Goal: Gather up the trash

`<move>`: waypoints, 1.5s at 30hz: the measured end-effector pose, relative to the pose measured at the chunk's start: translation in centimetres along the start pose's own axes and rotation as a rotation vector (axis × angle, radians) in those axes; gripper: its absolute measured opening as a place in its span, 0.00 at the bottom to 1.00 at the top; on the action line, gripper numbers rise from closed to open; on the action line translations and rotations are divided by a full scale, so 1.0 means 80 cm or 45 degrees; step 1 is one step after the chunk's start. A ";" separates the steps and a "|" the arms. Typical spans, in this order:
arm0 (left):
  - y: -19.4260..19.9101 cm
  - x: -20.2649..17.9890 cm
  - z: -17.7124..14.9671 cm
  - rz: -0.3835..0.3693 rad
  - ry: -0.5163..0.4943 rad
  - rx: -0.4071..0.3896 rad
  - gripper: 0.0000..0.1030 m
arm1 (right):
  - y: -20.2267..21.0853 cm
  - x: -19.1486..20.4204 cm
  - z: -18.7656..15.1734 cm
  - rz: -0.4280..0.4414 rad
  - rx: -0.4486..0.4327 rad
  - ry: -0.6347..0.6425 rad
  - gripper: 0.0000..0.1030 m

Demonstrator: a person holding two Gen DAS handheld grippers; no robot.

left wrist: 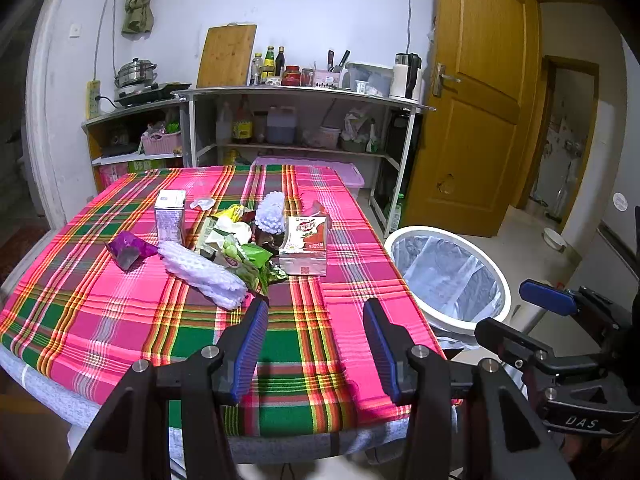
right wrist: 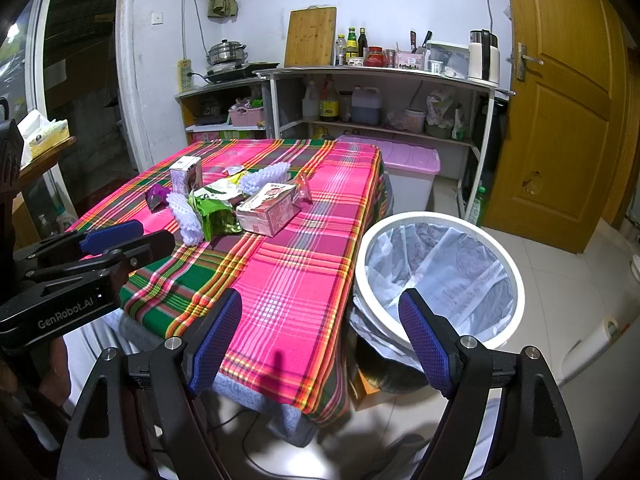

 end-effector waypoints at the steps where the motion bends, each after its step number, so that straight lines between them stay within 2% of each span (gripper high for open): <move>1: -0.001 -0.001 -0.002 -0.001 -0.001 0.001 0.48 | 0.000 0.000 0.000 0.001 0.001 -0.001 0.78; 33: -0.001 -0.004 -0.002 -0.015 -0.004 0.002 0.48 | -0.001 -0.001 -0.001 0.004 0.001 -0.001 0.78; 39: -0.005 0.001 -0.003 -0.036 0.029 0.009 0.48 | -0.008 0.003 -0.005 0.010 0.004 -0.002 0.78; 45: -0.019 0.021 -0.003 0.008 0.077 0.023 0.48 | -0.029 0.007 0.000 0.035 0.024 0.001 0.78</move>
Point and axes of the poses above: each gripper's, at about its wrist camera, not at the fingertips, and y roughly against the way its jaws point, x to its left, z to its top, the point moved 5 cm from there along -y, roughly the way its jaws point, and after that the axes turned 10 degrees about -x, right-handed, at the moved point
